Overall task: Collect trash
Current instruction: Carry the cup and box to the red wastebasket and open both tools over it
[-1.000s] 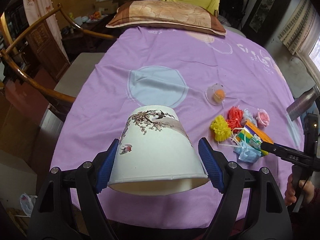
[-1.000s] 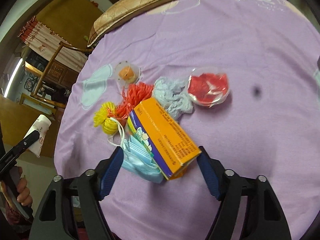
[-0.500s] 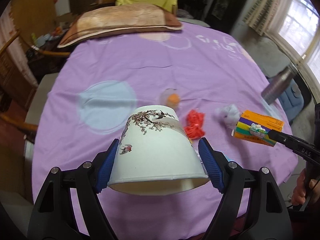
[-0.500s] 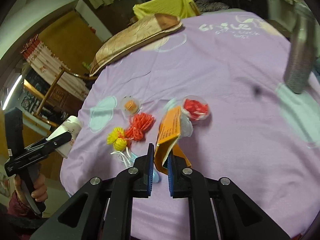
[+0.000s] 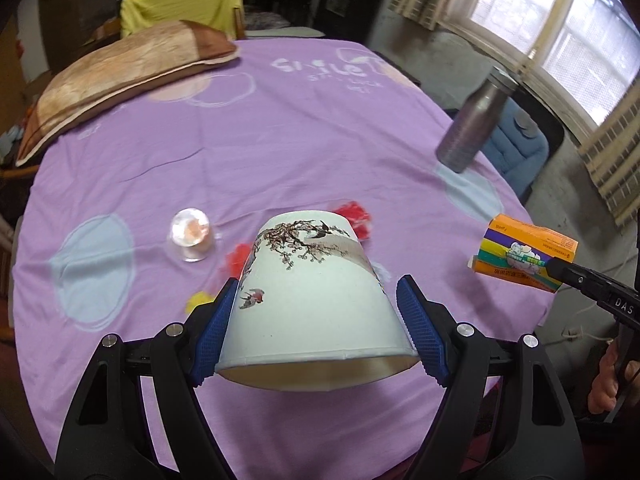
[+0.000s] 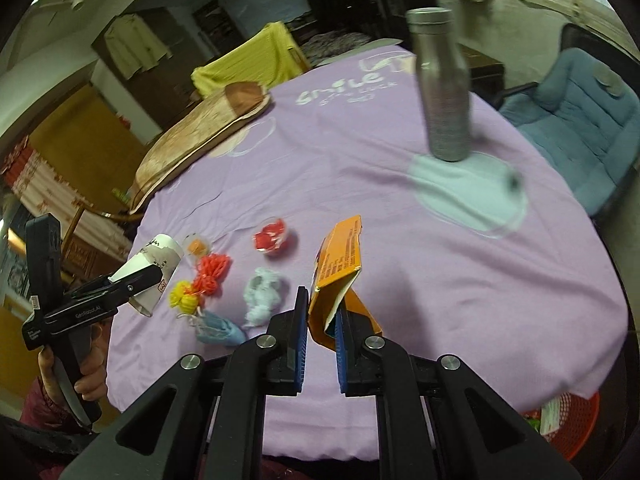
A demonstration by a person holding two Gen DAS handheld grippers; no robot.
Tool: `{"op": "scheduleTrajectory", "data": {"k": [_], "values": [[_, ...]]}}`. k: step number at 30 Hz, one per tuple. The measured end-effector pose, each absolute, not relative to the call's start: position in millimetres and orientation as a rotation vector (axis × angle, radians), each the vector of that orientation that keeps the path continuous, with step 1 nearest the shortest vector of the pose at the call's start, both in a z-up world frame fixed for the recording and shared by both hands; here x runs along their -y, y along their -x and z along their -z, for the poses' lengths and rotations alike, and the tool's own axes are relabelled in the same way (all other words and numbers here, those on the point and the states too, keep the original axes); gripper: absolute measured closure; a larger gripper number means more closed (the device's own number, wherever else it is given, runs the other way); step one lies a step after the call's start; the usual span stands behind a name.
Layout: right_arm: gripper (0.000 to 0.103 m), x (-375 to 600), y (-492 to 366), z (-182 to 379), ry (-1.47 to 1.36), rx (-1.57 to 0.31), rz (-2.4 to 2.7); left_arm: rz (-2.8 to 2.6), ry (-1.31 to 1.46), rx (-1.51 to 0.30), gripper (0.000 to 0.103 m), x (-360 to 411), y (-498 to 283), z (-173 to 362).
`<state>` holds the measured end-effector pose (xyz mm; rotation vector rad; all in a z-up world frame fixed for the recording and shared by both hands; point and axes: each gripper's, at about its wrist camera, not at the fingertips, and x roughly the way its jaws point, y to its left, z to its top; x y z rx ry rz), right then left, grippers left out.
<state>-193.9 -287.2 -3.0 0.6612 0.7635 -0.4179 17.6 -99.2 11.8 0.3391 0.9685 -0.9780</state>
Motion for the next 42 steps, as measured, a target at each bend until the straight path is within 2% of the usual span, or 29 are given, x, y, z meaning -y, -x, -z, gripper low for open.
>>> {"op": "scheduleTrajectory", "data": {"k": [13, 22, 26, 27, 28, 29, 42], "values": [[0.090, 318.5, 330.6, 3.9, -0.779, -0.646, 0.735, 1.182, -0.465, -0.943, 0.026, 182.5, 47.5, -9.8], [0.090, 327.8, 458.6, 33.3, -0.918, -0.605, 1.009, 1.340, -0.587, -0.925, 0.026, 243.6, 112.1, -1.8], [0.086, 335.9, 496.5, 69.3, -1.024, -0.646, 1.060, 1.385, -0.637, -0.904, 0.026, 261.3, 137.4, -0.3], [0.073, 339.5, 503.6, 80.9, -1.052, -0.660, 1.071, 1.392, -0.648, -0.898, 0.026, 265.6, 141.1, -0.6], [0.066, 342.9, 510.7, 91.4, -1.096, -0.663, 1.069, 1.398, -0.662, -0.894, 0.026, 270.8, 146.0, -1.0], [0.063, 343.6, 516.2, 96.1, -1.119, -0.649, 1.079, 1.403, -0.669, -0.891, 0.026, 273.9, 148.3, -1.4], [0.060, 348.6, 564.0, 88.8, -1.152, -0.482, 1.181, 1.642, -0.872, -0.832, 0.027, 319.9, 252.9, 11.2]]}}
